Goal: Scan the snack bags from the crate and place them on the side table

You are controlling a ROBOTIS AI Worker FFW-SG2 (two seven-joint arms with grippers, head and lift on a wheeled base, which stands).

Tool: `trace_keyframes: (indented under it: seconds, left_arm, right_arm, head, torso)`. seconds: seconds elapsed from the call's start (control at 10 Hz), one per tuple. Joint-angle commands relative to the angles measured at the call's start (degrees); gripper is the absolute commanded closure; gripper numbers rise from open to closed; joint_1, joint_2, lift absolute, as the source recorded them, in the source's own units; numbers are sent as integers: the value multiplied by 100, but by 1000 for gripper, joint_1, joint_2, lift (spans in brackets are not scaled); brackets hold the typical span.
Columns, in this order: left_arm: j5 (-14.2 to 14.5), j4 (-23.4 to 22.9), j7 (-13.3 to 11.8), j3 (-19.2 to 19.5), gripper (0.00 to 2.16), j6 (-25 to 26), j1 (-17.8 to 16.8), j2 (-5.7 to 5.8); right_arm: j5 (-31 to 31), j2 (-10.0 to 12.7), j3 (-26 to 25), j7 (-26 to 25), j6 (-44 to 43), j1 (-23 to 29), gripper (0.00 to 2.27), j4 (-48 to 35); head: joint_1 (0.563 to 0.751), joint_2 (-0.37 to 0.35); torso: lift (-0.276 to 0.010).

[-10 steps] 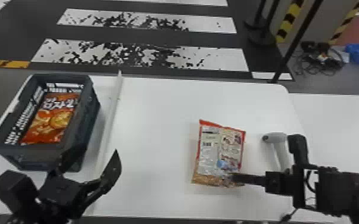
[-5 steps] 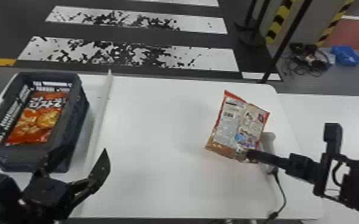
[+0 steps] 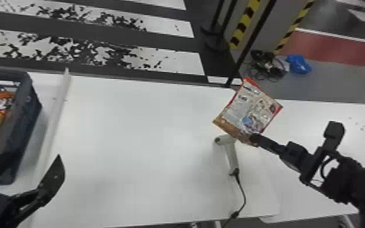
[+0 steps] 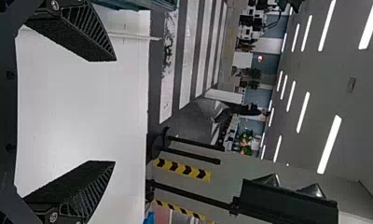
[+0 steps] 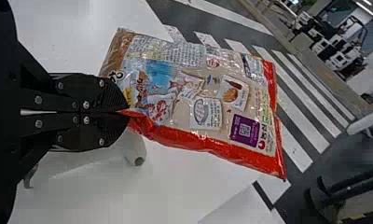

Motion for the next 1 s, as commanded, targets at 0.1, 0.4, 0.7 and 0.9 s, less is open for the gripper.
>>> trace_keyframes:
  seconds: [0.1, 0.4, 0.7, 0.9]
  left_arm:
    - [0, -6, 0, 11, 87, 0, 1, 0]
    - [0, -6, 0, 11, 87, 0, 1, 9]
    - [0, 3, 0, 20, 87, 0, 1, 9]
    - [18, 3, 0, 20, 87, 0, 1, 18]
  right_arm:
    - [-111, -6, -263, -431, -802, -151, 2263, 683]
    - [-111, -94, -369, -774, -1945, -362, 2263, 1711]
    - [-15, -261, -281, -1477, -2666, -555, 2256, 2537]
    - [38, -358, -132, -1750, -2947, -687, 1582, 2994]
  head:
    - [695, -336]
    - [695, -350]
    - [695, -350]
    - [695, -350]
  torso:
    - [-50]
    - [-50]
    - [-50]
    - [-50]
